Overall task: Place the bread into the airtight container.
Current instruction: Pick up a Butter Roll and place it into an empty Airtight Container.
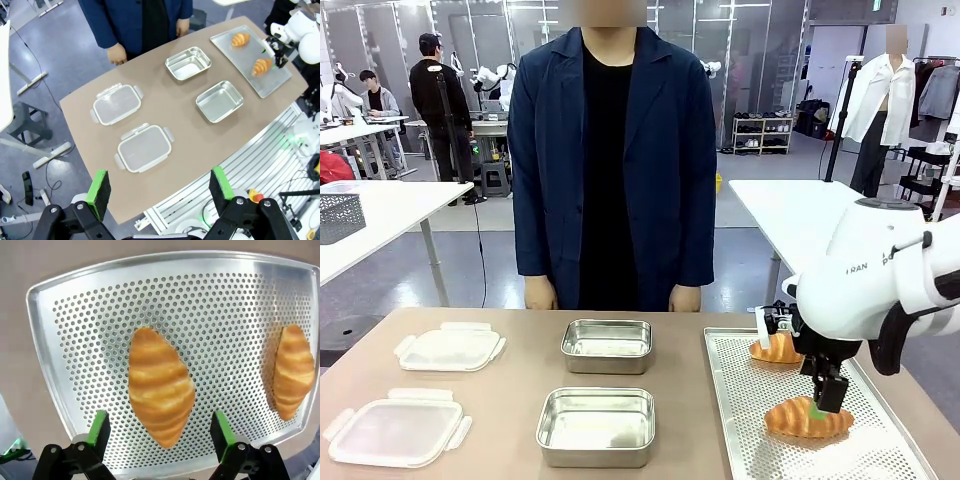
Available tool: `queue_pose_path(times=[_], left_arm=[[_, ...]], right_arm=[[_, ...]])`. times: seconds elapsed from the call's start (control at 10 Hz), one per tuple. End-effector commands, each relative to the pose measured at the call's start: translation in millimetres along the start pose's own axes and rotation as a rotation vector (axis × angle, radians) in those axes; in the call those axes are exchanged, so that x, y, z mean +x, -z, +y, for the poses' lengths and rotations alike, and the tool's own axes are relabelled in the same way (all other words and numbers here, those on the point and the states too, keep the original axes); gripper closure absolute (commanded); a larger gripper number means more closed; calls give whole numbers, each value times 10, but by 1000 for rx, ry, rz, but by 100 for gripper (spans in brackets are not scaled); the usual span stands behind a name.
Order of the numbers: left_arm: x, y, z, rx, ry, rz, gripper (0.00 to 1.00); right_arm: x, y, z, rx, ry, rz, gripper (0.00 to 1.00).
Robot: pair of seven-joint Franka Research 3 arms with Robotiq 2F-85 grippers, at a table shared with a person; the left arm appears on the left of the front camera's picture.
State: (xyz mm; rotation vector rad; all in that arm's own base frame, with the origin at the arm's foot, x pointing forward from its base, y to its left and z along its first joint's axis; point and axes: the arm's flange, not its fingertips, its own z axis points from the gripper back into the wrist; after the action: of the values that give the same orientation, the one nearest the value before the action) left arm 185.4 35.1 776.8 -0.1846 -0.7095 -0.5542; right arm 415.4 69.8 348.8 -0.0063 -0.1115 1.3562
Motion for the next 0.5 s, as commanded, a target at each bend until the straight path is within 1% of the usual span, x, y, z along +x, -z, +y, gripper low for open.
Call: queue_pose_path(times=[0.0,0.1,0.4], left_arm=[[18,0,-8,-9,16,-2,0],[18,0,-8,-9,16,-2,0],[18,0,-8,-9,16,-2,0]], right_arm=[[-40,144,-52,-36,19,9,0],[-62,201,-81,-19,7,4,0],[-84,372,-152,-6,34,8,0]])
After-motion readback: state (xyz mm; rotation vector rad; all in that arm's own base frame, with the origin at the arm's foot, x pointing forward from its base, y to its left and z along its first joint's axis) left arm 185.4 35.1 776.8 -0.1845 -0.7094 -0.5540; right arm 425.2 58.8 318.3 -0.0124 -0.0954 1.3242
